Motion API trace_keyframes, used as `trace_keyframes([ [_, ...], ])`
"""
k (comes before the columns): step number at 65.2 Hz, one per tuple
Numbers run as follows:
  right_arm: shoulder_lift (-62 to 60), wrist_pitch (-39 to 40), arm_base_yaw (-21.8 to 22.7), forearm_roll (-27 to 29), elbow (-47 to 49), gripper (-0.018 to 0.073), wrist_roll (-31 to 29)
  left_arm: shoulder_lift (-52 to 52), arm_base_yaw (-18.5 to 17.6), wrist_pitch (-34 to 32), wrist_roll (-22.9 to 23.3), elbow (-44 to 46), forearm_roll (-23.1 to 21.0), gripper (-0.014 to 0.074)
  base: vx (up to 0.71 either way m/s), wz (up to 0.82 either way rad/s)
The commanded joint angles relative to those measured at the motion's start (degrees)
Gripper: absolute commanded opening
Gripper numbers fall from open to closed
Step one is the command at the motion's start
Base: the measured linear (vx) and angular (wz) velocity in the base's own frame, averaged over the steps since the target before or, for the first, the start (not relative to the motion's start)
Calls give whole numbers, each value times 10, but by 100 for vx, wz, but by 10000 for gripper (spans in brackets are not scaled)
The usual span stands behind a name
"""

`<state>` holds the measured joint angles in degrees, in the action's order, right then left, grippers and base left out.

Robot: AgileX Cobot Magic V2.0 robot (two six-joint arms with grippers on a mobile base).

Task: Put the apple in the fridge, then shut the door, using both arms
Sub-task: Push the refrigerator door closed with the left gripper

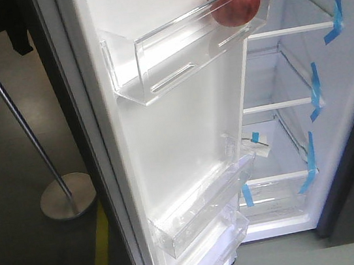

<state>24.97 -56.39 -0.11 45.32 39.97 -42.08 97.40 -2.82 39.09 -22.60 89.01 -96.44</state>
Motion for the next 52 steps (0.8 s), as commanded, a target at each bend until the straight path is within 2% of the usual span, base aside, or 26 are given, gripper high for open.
trace_keyframes([
  [1, 4, 27, 3, 21, 14, -3, -6, -24, -3, 51, -16, 19, -36, 350, 0, 0],
  [15, 4, 27, 3, 23, 14, -3, -6, -24, -8, 154, -21, 19, -39, 350, 0, 0],
  [26, 4, 32, 3, 29, 14, -3, -6, -24, -36, 209, -26, 19, -40, 350, 0, 0],
  [42, 4, 48, 3, 30, 14, -3, -6, -24, -107, 204, -45, 19, -40, 350, 0, 0],
  [52, 4, 72, 3, 30, 14, -3, -4, -24, -160, 172, -73, 19, -41, 350, 0, 0],
])
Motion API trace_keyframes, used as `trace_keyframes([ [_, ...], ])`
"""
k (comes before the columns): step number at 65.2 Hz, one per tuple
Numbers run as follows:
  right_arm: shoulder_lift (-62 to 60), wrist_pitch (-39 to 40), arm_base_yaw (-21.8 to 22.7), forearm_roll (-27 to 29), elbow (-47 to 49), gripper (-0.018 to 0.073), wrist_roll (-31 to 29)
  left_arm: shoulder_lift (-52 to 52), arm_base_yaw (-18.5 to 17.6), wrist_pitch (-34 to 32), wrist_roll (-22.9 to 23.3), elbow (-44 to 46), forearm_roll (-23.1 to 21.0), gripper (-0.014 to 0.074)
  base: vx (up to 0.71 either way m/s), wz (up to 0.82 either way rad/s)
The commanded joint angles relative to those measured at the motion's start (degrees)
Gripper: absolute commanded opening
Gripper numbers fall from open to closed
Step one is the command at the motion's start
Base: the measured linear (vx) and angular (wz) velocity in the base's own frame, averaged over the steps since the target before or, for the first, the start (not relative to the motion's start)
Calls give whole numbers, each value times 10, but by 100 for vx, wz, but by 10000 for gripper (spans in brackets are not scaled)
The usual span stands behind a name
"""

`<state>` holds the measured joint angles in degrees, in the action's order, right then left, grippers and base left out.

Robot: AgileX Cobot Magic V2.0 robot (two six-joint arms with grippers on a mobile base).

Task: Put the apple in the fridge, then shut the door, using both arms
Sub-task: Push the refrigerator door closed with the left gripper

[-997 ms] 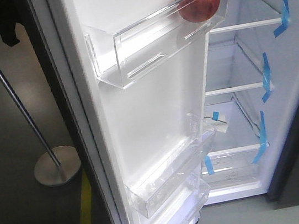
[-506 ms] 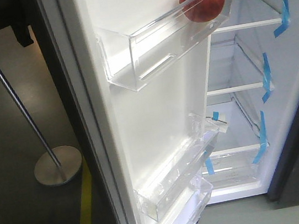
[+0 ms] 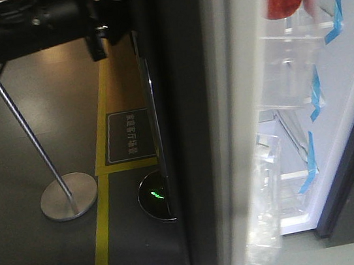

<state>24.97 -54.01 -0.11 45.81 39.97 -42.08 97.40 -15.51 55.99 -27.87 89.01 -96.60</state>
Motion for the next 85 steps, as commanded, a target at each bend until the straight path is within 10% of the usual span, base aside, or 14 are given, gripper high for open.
trace_keyframes([
  [1, 4, 51, 3, 25, 14, -3, -3, -24, -38, -1, -23, 19, -39, 350, 0, 0],
  [17, 4, 110, 3, 25, 14, -3, 7, -24, -74, -17, -72, 19, -38, 350, 0, 0],
  [43, 17, 205, 3, 14, 14, 44, 7, -25, -32, -5, -93, 19, -19, 350, 0, 0],
  [71, 154, 402, 3, 3, 15, 536, 7, -25, -27, -7, -93, 19, 74, 350, 0, 0],
  [85, 240, 480, 3, 3, 30, 593, -12, -25, -27, -9, -93, 19, 72, 350, 0, 0],
])
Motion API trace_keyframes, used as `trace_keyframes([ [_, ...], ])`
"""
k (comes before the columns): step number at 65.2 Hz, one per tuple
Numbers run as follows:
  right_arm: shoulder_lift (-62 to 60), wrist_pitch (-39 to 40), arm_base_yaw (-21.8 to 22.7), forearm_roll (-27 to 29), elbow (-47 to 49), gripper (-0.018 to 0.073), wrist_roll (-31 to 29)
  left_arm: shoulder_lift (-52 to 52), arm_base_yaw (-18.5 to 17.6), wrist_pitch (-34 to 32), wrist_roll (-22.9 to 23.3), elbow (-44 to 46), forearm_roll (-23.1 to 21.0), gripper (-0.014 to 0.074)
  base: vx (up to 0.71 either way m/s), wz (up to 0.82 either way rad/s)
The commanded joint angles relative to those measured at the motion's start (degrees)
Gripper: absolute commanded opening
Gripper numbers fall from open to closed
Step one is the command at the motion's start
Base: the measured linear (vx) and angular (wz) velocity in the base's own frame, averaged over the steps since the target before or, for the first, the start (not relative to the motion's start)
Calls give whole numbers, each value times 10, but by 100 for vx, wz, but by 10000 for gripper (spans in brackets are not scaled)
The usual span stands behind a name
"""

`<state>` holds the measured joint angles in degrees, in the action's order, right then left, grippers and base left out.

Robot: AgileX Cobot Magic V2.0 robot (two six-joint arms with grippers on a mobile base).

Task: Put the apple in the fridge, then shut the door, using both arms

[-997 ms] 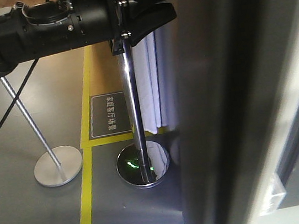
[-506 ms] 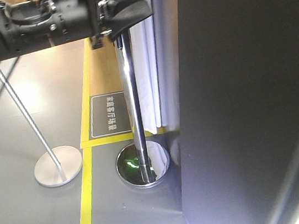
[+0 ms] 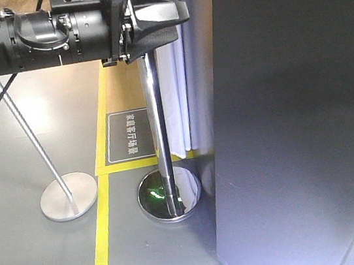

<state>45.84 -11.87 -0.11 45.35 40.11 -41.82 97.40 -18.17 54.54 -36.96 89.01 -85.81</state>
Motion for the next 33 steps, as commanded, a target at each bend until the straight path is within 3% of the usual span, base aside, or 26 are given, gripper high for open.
trace_keyframes([
  [1, 38, 60, 3, 8, 32, 592, -17, -25, -1, 5, -2, 19, -36, 350, 0, 0],
  [33, 212, 84, 3, 8, 169, 577, -37, -25, -1, 6, -2, 19, -36, 349, 0, 0],
])
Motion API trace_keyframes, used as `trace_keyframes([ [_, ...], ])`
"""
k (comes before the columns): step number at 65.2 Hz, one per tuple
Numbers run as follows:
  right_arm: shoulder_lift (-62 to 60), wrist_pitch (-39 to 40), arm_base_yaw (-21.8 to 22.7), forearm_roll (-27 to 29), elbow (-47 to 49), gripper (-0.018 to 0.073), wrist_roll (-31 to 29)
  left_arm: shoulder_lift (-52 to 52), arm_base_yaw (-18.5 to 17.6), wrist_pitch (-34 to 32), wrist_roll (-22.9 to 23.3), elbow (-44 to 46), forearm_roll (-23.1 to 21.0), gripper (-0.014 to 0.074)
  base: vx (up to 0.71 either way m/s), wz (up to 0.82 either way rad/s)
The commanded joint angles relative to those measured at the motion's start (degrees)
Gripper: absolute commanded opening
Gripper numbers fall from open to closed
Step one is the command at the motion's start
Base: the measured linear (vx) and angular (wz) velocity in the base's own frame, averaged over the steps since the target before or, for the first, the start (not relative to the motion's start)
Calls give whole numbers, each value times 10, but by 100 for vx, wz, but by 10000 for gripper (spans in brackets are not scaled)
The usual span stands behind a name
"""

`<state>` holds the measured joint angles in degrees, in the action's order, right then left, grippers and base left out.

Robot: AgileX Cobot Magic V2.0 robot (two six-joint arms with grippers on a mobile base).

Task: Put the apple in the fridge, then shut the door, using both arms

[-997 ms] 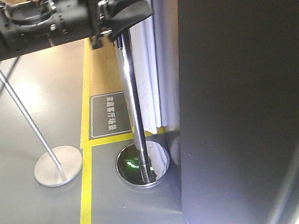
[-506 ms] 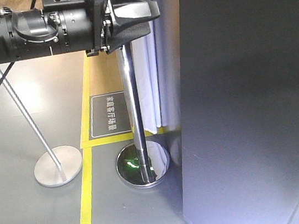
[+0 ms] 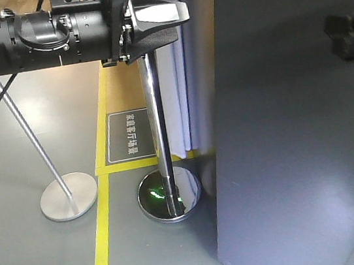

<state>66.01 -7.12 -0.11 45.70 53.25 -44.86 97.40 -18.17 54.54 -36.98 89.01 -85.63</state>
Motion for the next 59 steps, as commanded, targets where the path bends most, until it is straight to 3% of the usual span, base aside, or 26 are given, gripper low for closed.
trace_keyframes([
  [1, 16, 37, 3, 4, 41, 577, -7, -25, -1, 6, -2, 19, -37, 349, 0, 0],
  [59, 222, 77, 3, 4, 224, 577, -45, -25, -1, 9, -2, 19, -37, 349, 0, 0],
])
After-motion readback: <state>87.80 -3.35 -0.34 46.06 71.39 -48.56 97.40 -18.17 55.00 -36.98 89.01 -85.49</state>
